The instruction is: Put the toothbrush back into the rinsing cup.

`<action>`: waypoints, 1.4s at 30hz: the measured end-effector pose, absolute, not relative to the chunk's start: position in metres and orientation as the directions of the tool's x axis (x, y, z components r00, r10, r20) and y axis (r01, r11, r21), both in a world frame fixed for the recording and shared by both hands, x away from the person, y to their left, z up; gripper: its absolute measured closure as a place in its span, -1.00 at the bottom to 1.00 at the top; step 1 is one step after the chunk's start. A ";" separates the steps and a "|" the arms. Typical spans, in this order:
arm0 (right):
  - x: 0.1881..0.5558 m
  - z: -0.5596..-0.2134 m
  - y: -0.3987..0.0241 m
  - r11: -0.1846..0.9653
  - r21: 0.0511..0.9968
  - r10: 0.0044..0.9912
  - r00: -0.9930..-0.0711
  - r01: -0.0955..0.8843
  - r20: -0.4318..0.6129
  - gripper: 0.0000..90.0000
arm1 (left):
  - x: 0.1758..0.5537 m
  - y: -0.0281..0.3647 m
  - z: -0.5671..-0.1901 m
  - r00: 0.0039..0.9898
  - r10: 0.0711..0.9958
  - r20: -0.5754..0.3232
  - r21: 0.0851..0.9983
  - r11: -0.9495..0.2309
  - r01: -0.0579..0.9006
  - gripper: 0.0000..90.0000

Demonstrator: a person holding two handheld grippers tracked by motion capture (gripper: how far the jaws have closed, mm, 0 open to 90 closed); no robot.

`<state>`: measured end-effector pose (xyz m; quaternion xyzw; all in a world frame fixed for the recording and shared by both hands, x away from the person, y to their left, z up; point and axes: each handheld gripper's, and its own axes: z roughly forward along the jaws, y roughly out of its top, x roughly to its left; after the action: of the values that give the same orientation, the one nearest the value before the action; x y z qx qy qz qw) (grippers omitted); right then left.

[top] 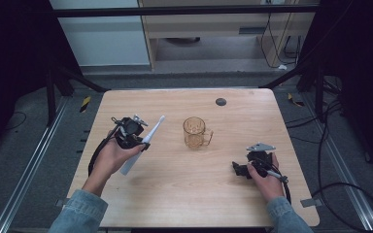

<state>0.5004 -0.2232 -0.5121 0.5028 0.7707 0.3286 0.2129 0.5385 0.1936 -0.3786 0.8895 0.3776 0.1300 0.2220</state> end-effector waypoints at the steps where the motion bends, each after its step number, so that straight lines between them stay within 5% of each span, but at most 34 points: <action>1: 0.500 -0.512 -0.223 0.279 0.721 0.915 -0.404 0.635 0.002 -0.99 | 0.539 0.194 -0.379 0.681 0.729 0.064 0.493 -0.616 0.614 0.48; 42: 0.500 -0.512 -0.223 0.279 0.721 0.915 -0.404 0.635 0.002 -0.99 | 0.575 0.117 -0.329 0.740 0.670 0.063 0.568 -0.634 0.525 0.48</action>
<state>0.5005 -0.2232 -0.5121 0.5025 0.7708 0.3287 0.2129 0.5747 0.1172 -0.3286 0.8935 0.3343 0.1355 0.2673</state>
